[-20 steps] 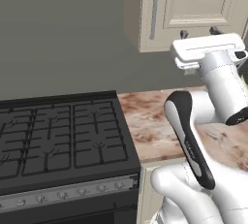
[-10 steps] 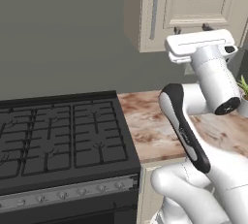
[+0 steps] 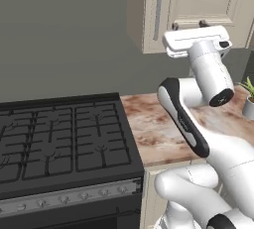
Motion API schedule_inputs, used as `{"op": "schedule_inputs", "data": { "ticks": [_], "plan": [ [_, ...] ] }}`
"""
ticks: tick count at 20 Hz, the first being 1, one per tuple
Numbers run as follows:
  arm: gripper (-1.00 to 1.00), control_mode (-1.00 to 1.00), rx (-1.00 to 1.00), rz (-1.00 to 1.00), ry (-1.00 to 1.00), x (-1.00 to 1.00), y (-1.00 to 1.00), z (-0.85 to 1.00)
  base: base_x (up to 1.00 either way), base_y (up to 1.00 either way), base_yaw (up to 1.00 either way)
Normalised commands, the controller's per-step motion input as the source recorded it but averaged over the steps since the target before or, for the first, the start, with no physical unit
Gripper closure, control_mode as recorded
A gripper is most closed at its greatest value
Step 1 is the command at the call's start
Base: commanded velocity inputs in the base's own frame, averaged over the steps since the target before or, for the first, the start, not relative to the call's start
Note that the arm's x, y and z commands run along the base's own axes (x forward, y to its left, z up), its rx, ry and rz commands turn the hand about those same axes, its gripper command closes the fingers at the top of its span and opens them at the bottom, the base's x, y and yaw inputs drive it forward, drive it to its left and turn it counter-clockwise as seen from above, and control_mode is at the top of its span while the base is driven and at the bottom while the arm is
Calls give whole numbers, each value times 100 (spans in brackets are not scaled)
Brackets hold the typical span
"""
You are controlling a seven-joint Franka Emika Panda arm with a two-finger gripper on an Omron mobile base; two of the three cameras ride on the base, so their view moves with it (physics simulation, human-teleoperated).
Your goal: Move the mustard and shaker from the cabinet to the dining counter.
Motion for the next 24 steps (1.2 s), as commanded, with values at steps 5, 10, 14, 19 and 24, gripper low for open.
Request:
{"op": "schedule_inputs", "data": {
  "ticks": [5, 10, 14, 19, 24],
  "plan": [
    [-100, -100, 0, 0, 0, 40, 0, 0, 0, 0, 0],
    [-100, -100, 0, 0, 1, 45, 0, 0, 0, 0, 0],
    [-100, -100, 0, 0, 4, 44, 0, 0, 0, 0, 0],
    [-100, -100, 0, 0, 3, 44, 0, 0, 0, 0, 0],
    [-100, -100, 0, 0, 2, 49, 0, 0, 0, 0, 0]
  ]
}}
